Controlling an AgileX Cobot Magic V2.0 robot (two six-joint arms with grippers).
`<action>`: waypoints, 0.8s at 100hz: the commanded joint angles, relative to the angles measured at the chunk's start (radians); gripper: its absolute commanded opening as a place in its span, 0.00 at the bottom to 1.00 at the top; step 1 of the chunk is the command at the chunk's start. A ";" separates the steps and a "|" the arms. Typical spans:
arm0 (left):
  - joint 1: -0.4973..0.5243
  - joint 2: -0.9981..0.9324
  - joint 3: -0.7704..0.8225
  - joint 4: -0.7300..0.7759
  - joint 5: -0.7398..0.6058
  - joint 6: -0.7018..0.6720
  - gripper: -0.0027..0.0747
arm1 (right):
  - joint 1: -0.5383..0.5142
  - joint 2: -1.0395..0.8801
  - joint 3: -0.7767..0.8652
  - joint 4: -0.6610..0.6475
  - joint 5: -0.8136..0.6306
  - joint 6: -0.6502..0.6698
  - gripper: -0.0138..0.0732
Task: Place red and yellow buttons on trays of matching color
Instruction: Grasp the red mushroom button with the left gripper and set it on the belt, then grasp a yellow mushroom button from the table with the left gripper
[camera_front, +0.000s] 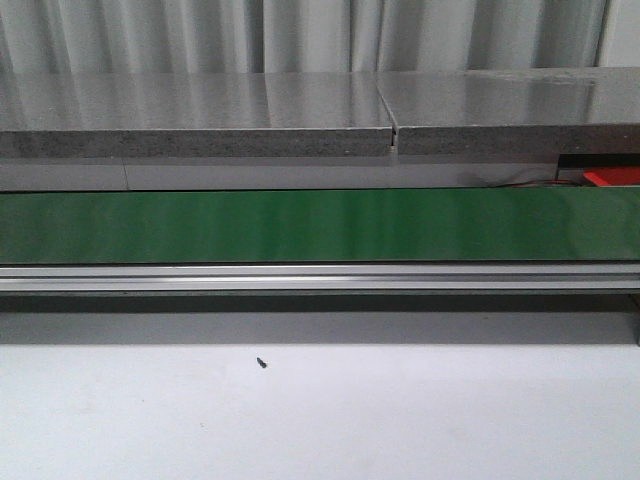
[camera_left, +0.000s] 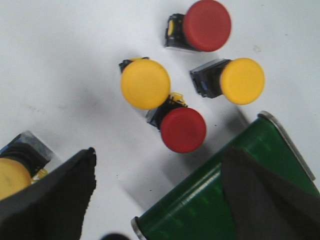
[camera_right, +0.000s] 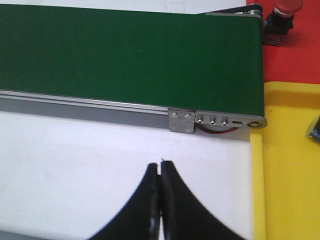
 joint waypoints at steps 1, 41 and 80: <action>0.018 -0.029 -0.030 -0.014 0.023 -0.035 0.67 | 0.002 -0.003 -0.024 0.018 -0.056 -0.011 0.08; 0.018 0.047 -0.035 -0.022 -0.052 -0.037 0.67 | 0.002 -0.003 -0.024 0.019 -0.059 -0.011 0.08; 0.018 0.115 -0.037 -0.087 -0.157 -0.050 0.67 | 0.002 -0.003 -0.024 0.033 -0.059 -0.011 0.08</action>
